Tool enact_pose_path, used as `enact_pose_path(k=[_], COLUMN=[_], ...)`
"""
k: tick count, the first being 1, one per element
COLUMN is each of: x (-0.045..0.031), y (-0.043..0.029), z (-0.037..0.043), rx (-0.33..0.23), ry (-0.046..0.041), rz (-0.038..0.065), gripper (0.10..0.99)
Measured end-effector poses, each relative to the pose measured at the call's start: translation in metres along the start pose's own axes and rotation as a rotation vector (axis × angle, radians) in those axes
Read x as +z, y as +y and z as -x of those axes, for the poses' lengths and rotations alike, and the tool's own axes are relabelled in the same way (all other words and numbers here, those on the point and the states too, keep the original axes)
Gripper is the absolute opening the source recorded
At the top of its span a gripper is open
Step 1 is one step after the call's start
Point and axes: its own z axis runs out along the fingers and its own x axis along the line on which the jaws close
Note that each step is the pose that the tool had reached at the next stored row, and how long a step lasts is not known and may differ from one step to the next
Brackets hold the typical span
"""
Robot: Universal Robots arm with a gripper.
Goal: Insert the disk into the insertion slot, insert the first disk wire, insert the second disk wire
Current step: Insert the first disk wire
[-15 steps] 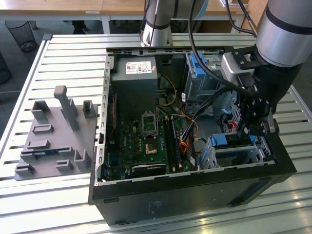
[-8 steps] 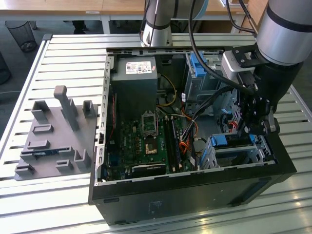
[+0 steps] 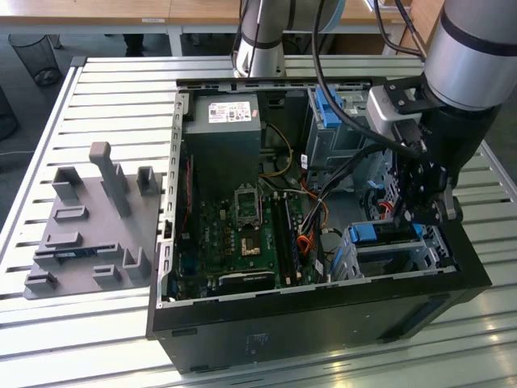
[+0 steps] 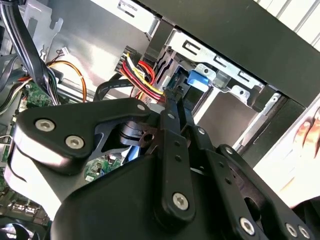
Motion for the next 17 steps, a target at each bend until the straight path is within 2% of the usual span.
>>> enact_pose_path(k=[17], x=[0.0064], y=[0.0008], z=[0.0002], rx=[0.0], ry=[-0.0009], rz=[0.001], gripper=[0.188])
